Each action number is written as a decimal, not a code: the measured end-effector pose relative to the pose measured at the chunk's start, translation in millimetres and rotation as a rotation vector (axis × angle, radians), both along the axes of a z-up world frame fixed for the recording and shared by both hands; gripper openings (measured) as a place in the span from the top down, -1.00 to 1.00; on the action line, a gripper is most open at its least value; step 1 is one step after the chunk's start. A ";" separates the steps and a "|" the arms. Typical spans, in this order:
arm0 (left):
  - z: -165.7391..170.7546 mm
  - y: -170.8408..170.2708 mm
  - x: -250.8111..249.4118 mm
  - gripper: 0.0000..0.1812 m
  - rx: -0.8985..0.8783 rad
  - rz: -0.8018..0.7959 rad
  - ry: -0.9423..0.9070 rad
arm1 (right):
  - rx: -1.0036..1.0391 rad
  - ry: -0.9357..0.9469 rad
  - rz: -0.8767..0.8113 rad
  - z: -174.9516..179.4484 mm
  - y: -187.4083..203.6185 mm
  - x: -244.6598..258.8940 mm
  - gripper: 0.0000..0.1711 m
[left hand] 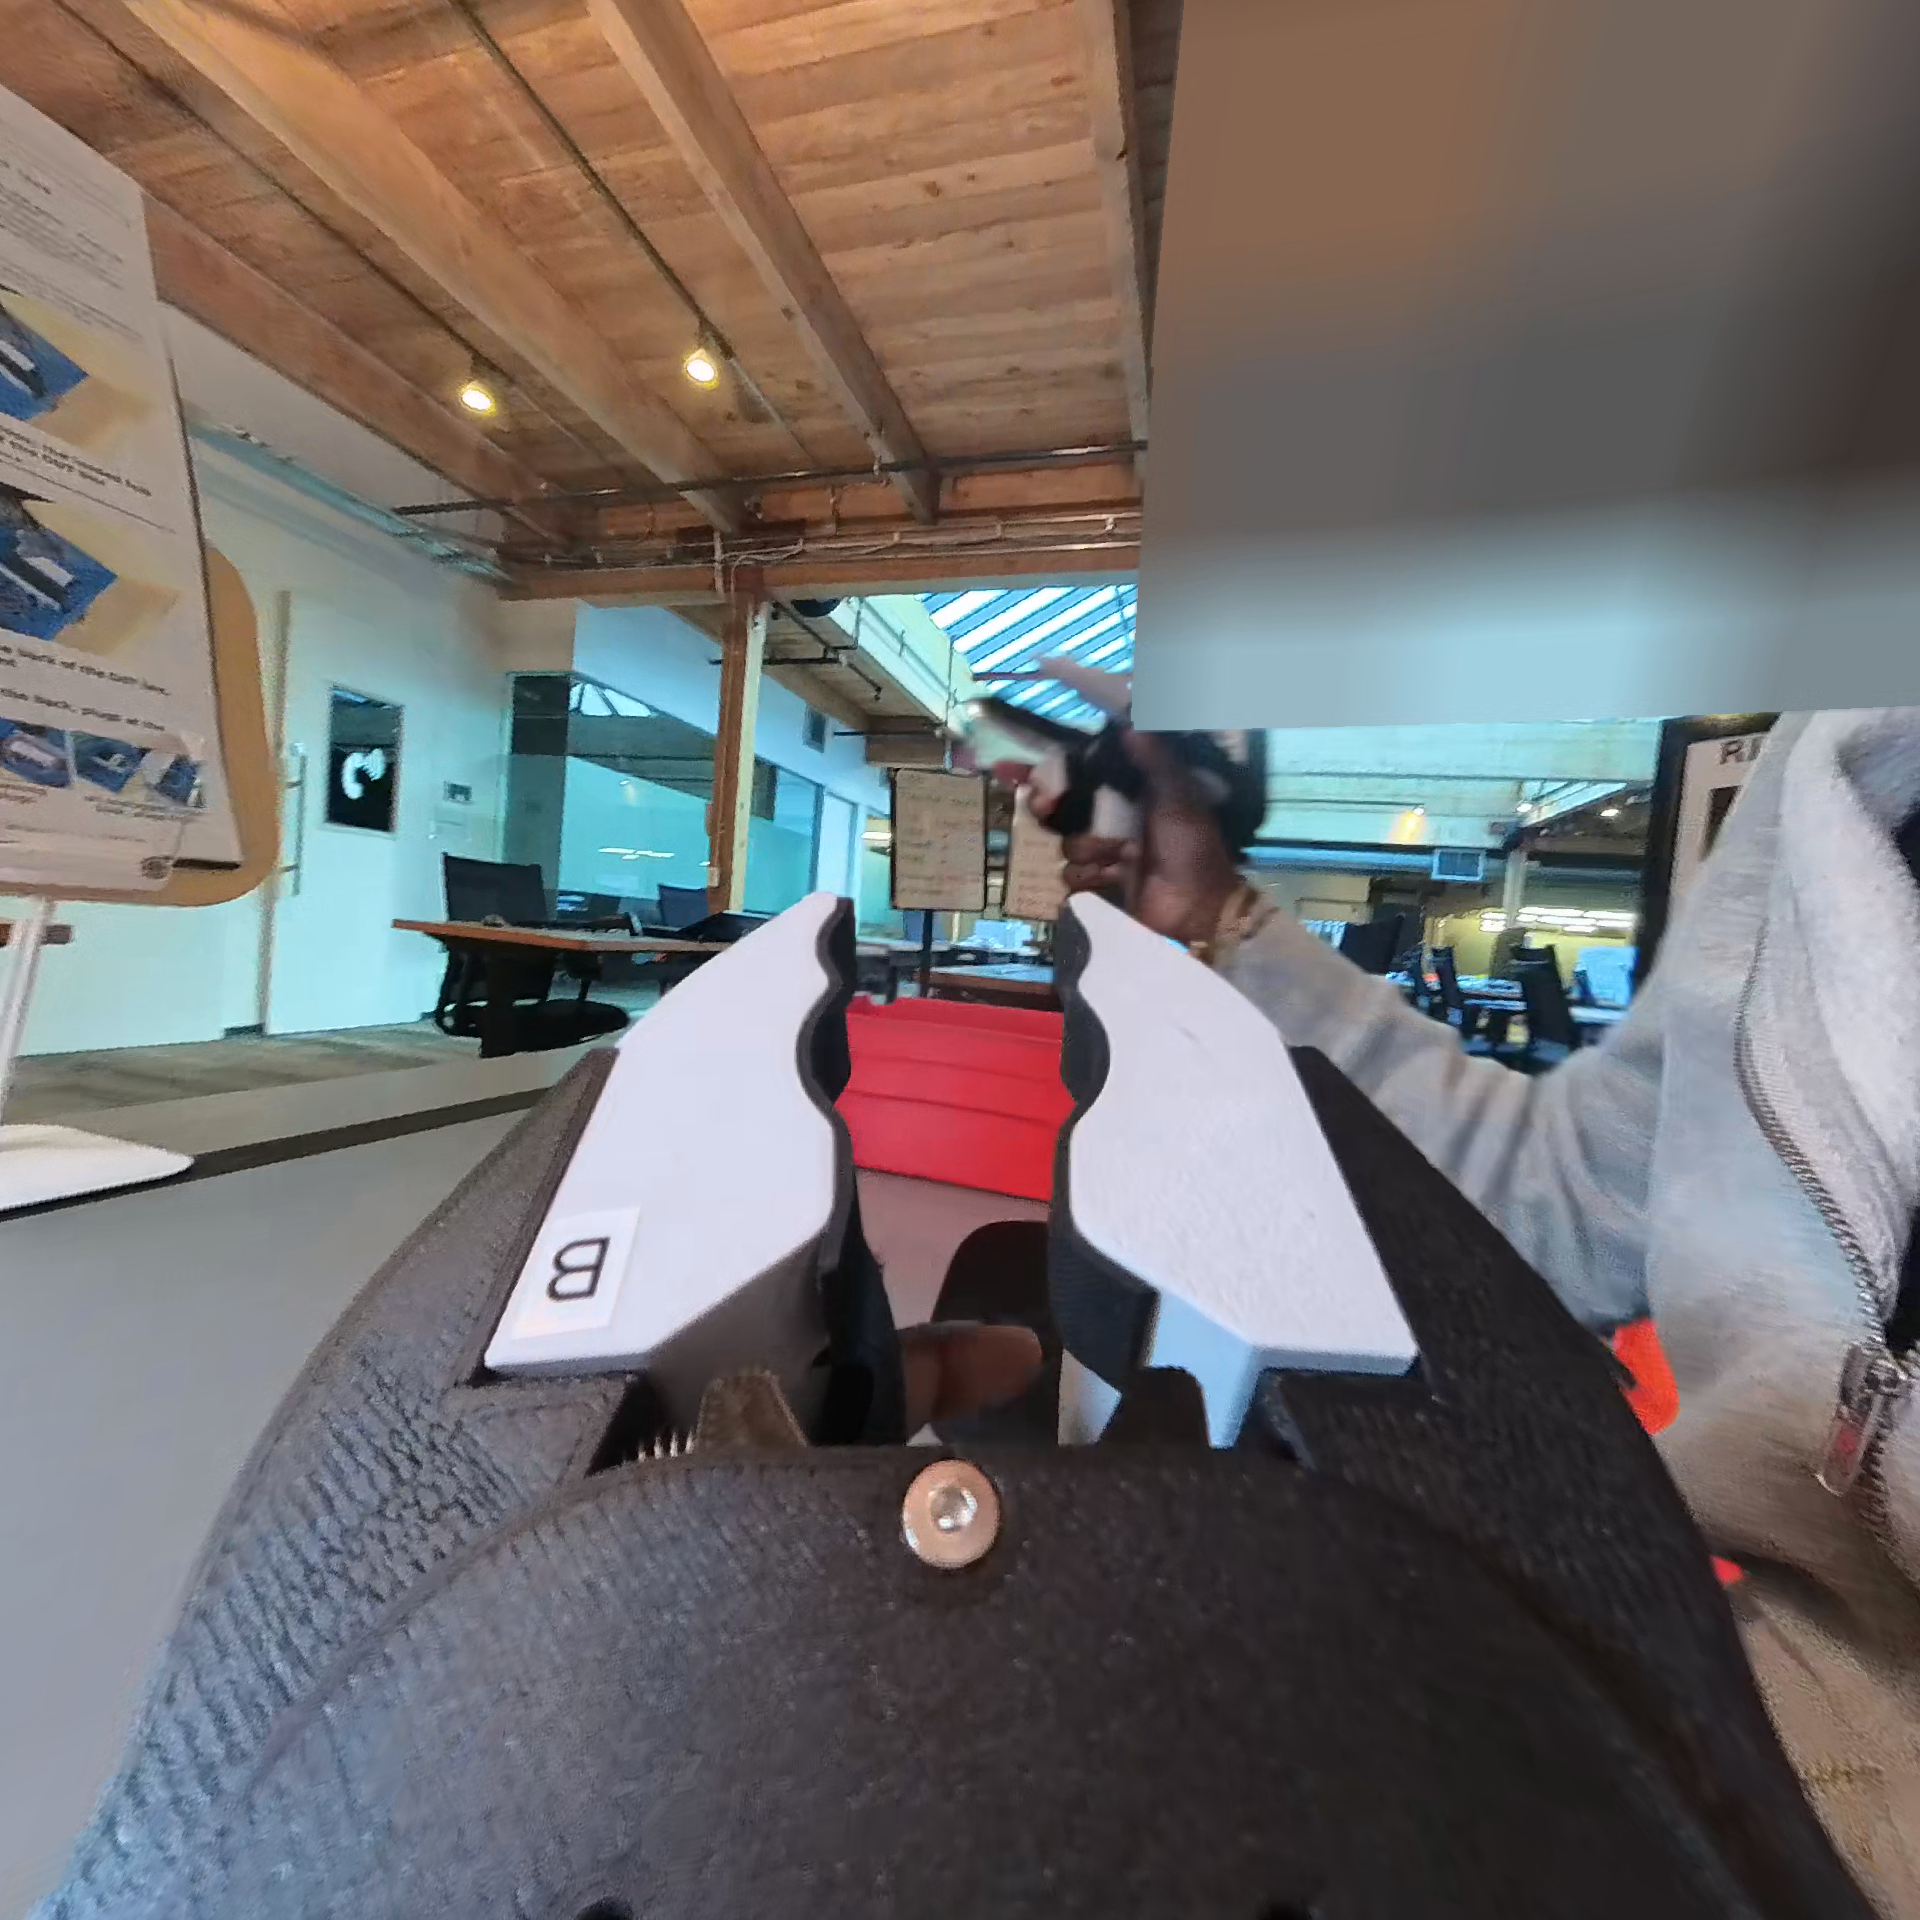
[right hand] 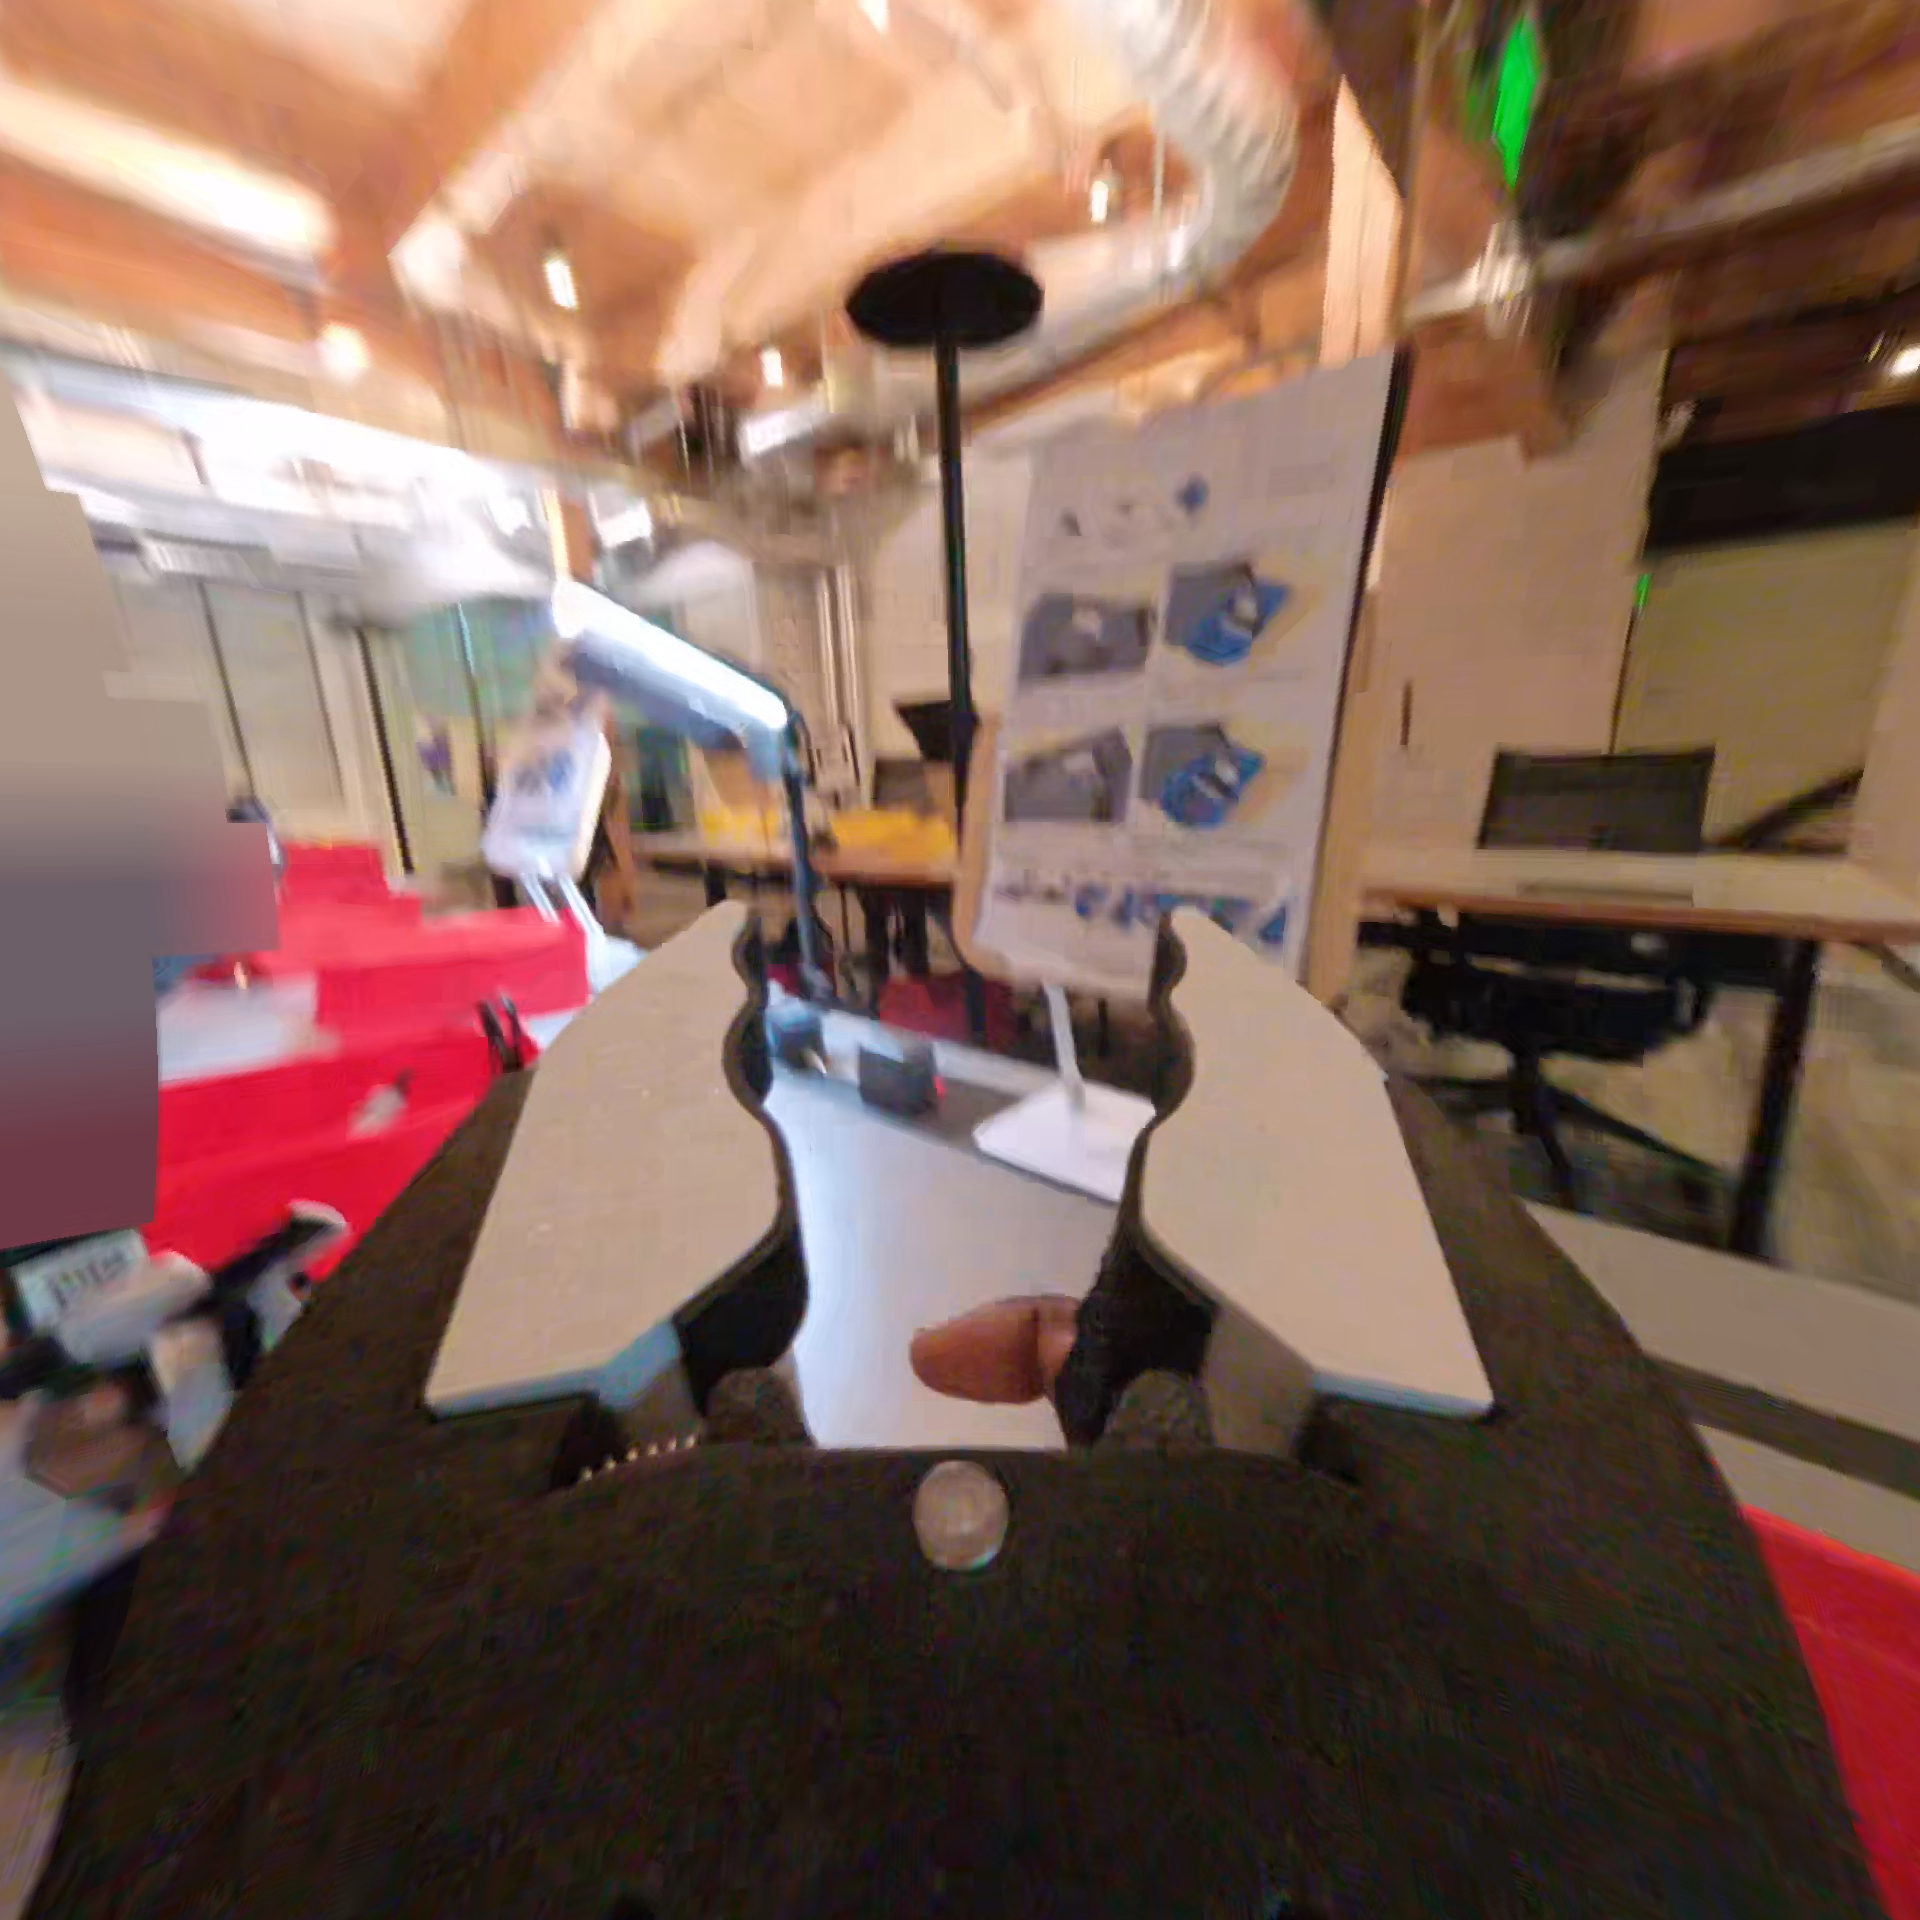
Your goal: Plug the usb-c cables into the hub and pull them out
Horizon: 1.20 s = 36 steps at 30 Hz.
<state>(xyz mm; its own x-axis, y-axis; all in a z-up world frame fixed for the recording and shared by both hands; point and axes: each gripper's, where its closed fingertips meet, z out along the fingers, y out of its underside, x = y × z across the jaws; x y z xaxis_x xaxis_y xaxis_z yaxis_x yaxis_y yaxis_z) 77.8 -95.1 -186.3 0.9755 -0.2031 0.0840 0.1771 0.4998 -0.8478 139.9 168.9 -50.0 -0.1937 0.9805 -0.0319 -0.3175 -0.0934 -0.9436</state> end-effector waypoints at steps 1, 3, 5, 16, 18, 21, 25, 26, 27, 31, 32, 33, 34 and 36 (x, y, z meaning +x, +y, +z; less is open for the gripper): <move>-0.4 1.1 -1.4 0.60 -0.021 0.020 -0.002 | -0.051 0.107 0.014 9.8 -19.7 10.4 0.26; 1.0 0.3 -1.1 0.61 -0.109 0.044 -0.017 | -0.095 0.237 0.044 6.3 -53.5 17.5 0.37; 13.0 -13.3 1.3 0.60 -0.208 0.070 -0.005 | -0.120 0.279 0.068 -18.8 -78.2 5.0 0.46; 3.0 -246.4 -201.5 0.46 -0.977 0.895 -0.206 | -0.170 0.071 0.292 -126.9 -125.9 -56.3 0.50; -26.3 -265.5 -224.5 0.46 -1.079 0.879 -0.320 | -0.155 0.057 0.281 -130.7 -124.6 -58.2 0.50; -67.1 -275.5 -245.5 0.45 -1.195 0.803 -0.485 | -0.202 0.066 0.303 -130.5 -122.8 -57.8 0.51; -101.6 -272.1 -263.4 0.44 -1.251 0.710 -0.626 | -0.230 0.055 0.315 -133.6 -119.7 -58.6 0.52; -104.9 -270.1 -267.2 0.44 -1.244 0.697 -0.657 | -0.226 0.054 0.312 -134.3 -118.9 -59.0 0.52; -107.5 -269.0 -270.1 0.44 -1.246 0.687 -0.677 | -0.219 0.053 0.308 -134.9 -118.9 -58.8 0.53; -112.6 -268.7 -274.9 0.44 -1.270 0.667 -0.705 | -0.192 0.046 0.311 -136.3 -121.7 -57.8 0.53; -112.1 -268.9 -274.8 0.44 -1.269 0.663 -0.709 | -0.188 0.044 0.310 -136.6 -121.7 -58.0 0.54; -111.3 -269.9 -274.8 0.44 -1.271 0.665 -0.709 | -0.185 0.044 0.308 -137.1 -121.0 -59.0 0.54; -110.8 -273.8 -277.5 0.44 -1.280 0.699 -0.703 | -0.183 0.046 0.304 -136.3 -120.7 -57.9 0.54; -107.5 -285.7 -285.1 0.41 -1.314 0.817 -0.637 | -0.187 0.052 0.299 -134.7 -118.3 -57.4 0.55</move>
